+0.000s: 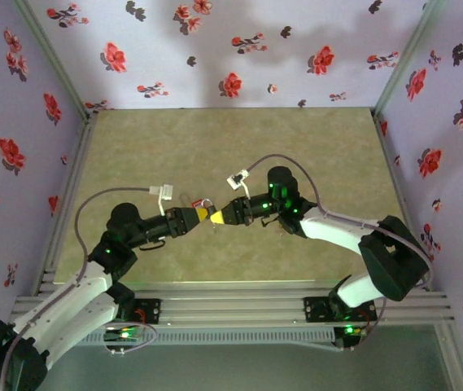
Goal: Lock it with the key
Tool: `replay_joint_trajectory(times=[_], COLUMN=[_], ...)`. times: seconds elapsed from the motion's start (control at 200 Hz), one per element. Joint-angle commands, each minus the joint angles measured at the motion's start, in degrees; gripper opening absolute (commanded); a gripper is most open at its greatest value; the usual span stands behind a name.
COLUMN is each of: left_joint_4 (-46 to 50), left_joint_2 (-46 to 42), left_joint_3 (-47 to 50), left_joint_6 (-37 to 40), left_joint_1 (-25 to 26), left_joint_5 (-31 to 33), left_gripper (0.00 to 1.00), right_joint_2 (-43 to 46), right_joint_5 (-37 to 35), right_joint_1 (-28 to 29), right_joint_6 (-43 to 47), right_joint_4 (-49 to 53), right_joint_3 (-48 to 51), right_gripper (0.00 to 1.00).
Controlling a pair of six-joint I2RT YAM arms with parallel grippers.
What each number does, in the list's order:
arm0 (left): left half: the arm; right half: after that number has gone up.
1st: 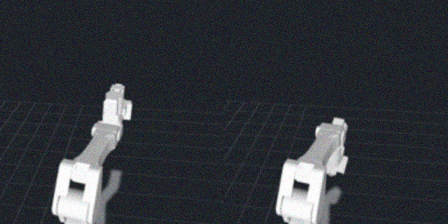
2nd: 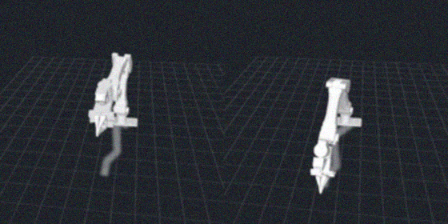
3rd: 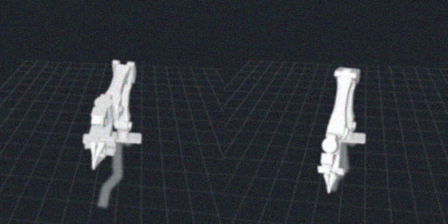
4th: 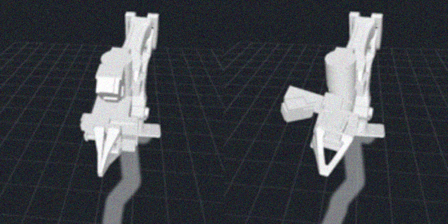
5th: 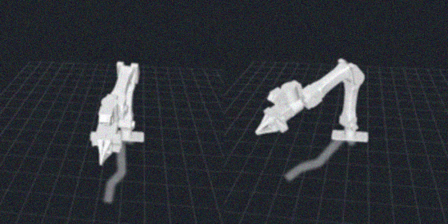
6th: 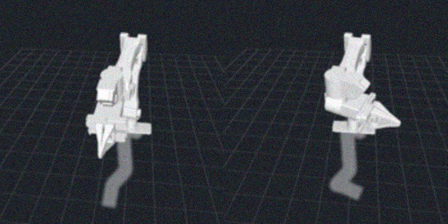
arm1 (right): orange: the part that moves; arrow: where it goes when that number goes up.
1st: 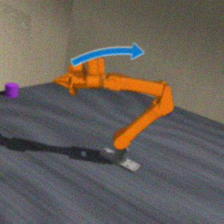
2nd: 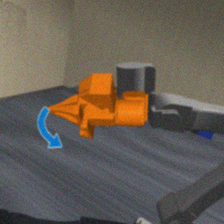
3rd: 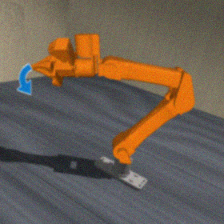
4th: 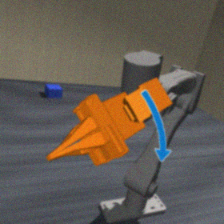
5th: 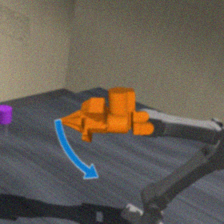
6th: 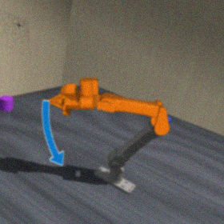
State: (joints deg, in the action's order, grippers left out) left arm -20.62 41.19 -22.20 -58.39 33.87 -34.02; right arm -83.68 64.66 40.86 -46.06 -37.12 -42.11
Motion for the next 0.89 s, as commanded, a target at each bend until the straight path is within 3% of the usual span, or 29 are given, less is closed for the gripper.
replay_joint_trajectory(times=[0.0,0.21,0.38,0.89], left_joint_4=[-5.0,-13.4,-13.6,-16.5], left_joint_2=[0.5,5.0,5.0,6.6], left_joint_3=[1.0,2.1,1.9,2.3], left_joint_6=[-2.1,-5.6,-5.4,-6.3], left_joint_1=[-0.9,-0.9,-1.0,-1.0], left_joint_5=[2.5,1.2,1.6,2.3], left_gripper=[0.43,0.43,0.4,0.18], right_joint_2=[0.7,0.4,0.0,-0.5], right_joint_5=[0.4,0.5,0.6,0.5], right_joint_1=[0.7,1.5,1.8,2.0], right_joint_6=[2.3,3.2,3.3,3.0], right_joint_4=[0.3,1.3,1.6,1.1], right_joint_3=[-2.5,-2.9,-3.0,-3.1], right_gripper=[0.0,0.0,0.0,0.0])
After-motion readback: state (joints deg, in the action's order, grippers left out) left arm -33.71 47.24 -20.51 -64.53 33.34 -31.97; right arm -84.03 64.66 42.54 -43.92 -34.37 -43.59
